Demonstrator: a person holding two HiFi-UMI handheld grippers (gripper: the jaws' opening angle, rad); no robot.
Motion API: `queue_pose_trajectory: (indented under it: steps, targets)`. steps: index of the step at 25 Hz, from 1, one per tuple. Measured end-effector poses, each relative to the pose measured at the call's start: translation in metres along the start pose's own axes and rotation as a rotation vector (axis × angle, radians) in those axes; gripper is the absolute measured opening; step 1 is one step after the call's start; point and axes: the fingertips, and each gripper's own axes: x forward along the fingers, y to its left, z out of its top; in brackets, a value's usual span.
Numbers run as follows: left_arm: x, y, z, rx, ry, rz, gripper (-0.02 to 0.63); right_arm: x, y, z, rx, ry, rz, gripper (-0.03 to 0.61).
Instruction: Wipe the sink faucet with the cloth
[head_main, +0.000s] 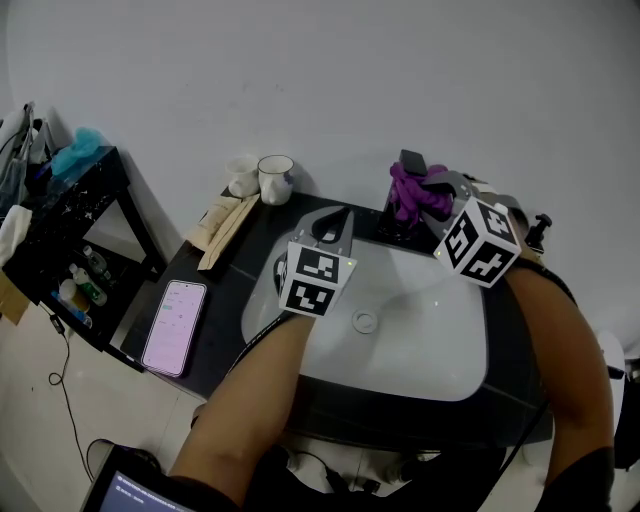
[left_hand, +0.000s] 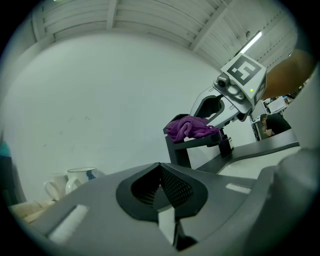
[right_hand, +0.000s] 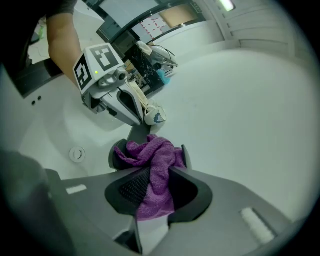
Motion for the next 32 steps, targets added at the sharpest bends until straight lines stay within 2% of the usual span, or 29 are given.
queue_pose_trajectory:
  steps: [6, 19, 27, 32]
  targets:
    - [0.001, -0.001, 0.0, 0.001, 0.001, -0.003, 0.016, 0.014, -0.011, -0.011, 0.088, 0.0, -0.02, 0.114]
    - [0.001, -0.001, -0.001, 0.006, 0.005, -0.005, 0.017, -0.004, 0.007, -0.001, -0.019, -0.01, -0.027, 0.11]
    - [0.002, -0.002, -0.003, 0.005, 0.008, -0.009, 0.015, -0.033, 0.025, 0.012, -0.011, -0.086, -0.042, 0.11]
    - [0.002, -0.003, -0.003, 0.007, 0.01, -0.012, 0.017, -0.05, 0.042, 0.024, -0.063, -0.112, -0.051, 0.112]
